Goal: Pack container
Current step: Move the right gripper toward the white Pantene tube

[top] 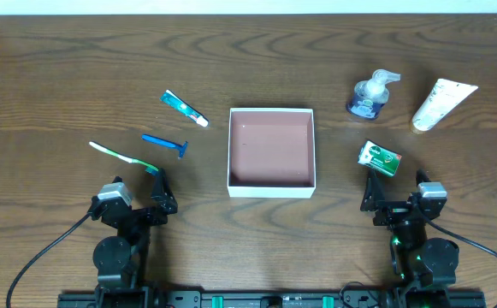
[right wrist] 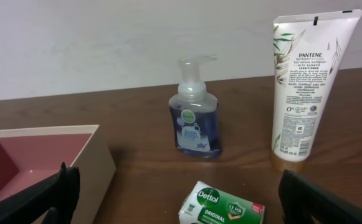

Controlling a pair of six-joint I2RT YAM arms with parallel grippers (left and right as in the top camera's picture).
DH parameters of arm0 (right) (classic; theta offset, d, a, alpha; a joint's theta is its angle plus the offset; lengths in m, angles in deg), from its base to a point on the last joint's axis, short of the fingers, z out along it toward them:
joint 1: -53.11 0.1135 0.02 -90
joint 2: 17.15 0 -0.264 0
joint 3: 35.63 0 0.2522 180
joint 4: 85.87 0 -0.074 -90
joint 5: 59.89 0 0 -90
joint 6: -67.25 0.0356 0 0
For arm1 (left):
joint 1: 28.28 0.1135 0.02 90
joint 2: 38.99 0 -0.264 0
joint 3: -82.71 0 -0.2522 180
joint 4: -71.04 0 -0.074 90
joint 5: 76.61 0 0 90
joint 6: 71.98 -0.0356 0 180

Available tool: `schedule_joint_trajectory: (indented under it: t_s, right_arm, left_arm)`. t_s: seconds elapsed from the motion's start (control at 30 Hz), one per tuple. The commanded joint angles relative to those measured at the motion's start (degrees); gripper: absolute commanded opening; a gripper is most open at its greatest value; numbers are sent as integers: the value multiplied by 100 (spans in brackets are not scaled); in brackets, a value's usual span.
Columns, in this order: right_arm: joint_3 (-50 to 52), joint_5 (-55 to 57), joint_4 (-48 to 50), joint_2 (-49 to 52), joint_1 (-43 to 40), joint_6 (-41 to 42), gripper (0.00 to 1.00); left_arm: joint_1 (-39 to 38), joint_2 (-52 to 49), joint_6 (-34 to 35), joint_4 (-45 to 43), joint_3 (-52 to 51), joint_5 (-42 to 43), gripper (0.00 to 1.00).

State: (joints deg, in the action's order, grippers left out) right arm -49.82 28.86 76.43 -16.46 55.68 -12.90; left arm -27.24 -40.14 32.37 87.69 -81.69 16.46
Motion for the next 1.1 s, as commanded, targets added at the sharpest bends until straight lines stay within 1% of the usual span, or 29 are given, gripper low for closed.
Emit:
schedule_joint_trajectory:
  t_s: [0.0, 0.73, 0.87, 0.9, 1.0, 1.07]
  right_arm:
    - [11, 81, -33, -24, 50, 15, 99]
    - [11, 81, -33, -24, 50, 15, 99]
    - [11, 619, 109, -26, 48, 96, 99]
    - [11, 621, 297, -26, 48, 166, 99]
    - [-17, 131, 706, -26, 50, 361, 99]
    - [-116, -131, 721, -24, 50, 363, 99]
  left_arm:
    - [28, -20, -15, 83, -162, 57, 98]
    - [28, -20, -15, 83, -162, 57, 98]
    - [28, -20, -15, 83, -162, 57, 98]
    - [28, -20, -15, 83, -162, 57, 98]
    - [28, -20, -15, 83, -162, 57, 98]
    - [28, -20, -15, 83, -162, 57, 98]
